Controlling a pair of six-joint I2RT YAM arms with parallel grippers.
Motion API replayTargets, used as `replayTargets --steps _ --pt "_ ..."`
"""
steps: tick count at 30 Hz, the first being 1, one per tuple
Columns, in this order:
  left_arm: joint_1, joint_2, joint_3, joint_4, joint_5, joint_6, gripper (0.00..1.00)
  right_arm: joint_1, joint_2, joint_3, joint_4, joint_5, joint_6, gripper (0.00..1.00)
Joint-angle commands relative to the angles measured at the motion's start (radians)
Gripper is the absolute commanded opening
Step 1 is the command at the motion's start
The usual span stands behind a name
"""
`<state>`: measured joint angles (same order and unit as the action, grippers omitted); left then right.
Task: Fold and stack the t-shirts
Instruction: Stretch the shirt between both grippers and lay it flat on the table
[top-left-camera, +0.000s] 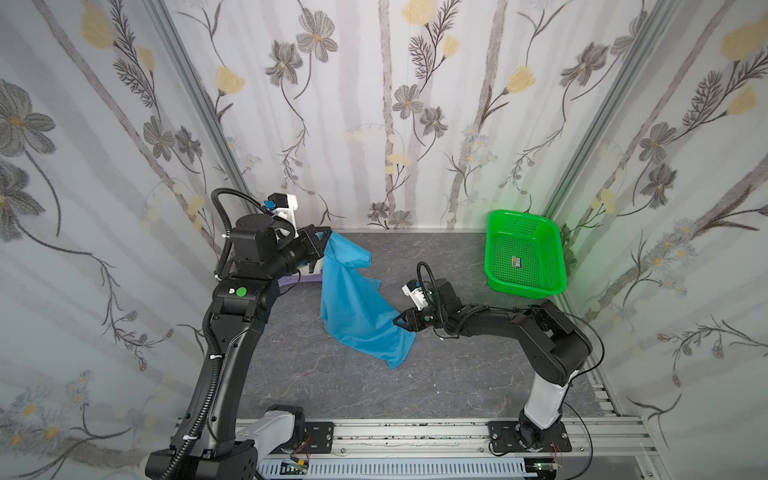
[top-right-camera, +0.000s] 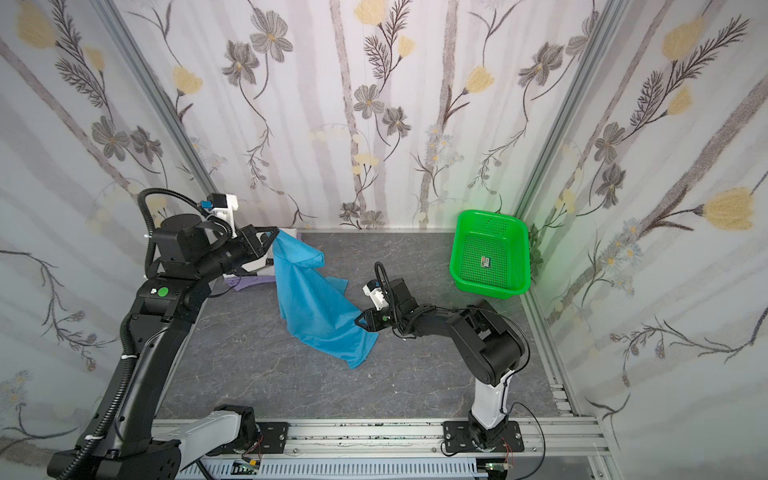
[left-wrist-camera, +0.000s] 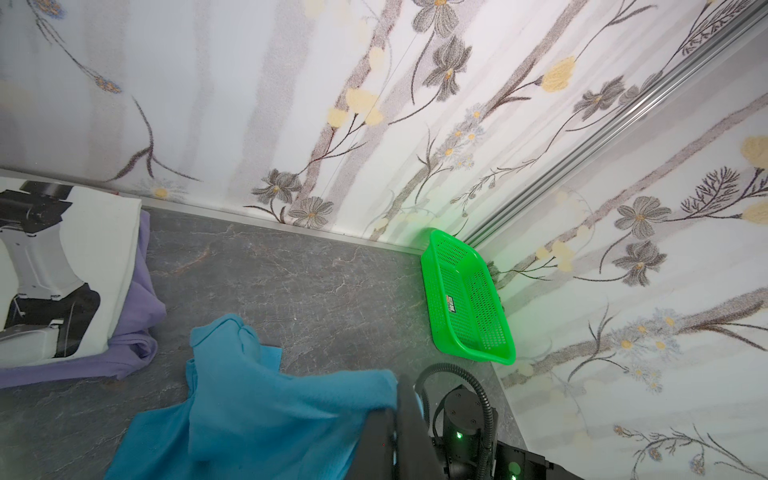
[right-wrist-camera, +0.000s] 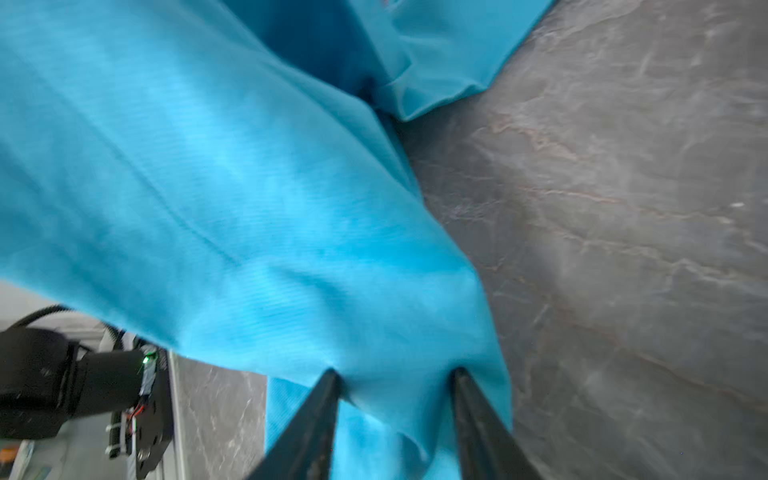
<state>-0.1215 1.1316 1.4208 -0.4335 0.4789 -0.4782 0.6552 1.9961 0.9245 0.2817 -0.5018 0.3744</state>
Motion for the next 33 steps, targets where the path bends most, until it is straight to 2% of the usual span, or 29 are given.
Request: replayTargets --steps 1,3,6,9,12,14,16,19,23,25,28,31,33 --pt "0.010 -0.007 0.019 0.009 0.015 0.003 0.00 0.002 -0.054 0.013 -0.007 0.184 0.033 0.00" --pt "0.020 0.015 0.026 0.025 0.051 -0.012 0.00 -0.017 -0.169 -0.020 -0.034 0.264 0.017 0.00" --pt "0.023 0.106 0.098 0.085 0.148 -0.070 0.00 -0.096 -0.304 0.007 -0.132 0.291 -0.043 0.00" --pt "0.023 0.216 0.149 0.252 0.208 -0.171 0.00 -0.200 -0.350 0.124 -0.260 0.308 -0.118 0.00" --pt "0.020 0.362 0.332 0.340 0.254 -0.242 0.00 -0.291 -0.361 0.285 -0.380 0.341 -0.183 0.00" --pt "0.019 0.423 0.427 0.409 0.296 -0.296 0.00 -0.310 -0.393 0.366 -0.439 0.379 -0.224 0.00" --pt "0.019 0.430 0.449 0.451 0.301 -0.322 0.00 -0.307 -0.474 0.388 -0.470 0.398 -0.252 0.00" --pt "0.019 0.381 0.366 0.451 0.308 -0.305 0.00 -0.297 -0.584 0.318 -0.494 0.397 -0.244 0.00" --pt "0.019 0.207 0.025 0.472 0.279 -0.281 0.00 -0.217 -0.806 0.033 -0.443 0.448 -0.158 0.00" --pt "0.017 0.078 -0.175 0.434 0.240 -0.248 0.00 -0.136 -0.933 -0.123 -0.428 0.504 -0.080 0.01" --pt "0.012 -0.096 -0.434 0.404 0.204 -0.263 0.00 -0.034 -1.111 -0.317 -0.456 0.591 0.058 0.27" --pt "-0.011 -0.242 -0.624 0.349 0.157 -0.271 0.00 -0.001 -1.269 -0.424 -0.497 0.628 0.151 0.74" --pt "-0.013 -0.303 -0.703 0.303 0.119 -0.267 0.00 -0.004 -1.306 -0.441 -0.511 0.650 0.162 0.88"
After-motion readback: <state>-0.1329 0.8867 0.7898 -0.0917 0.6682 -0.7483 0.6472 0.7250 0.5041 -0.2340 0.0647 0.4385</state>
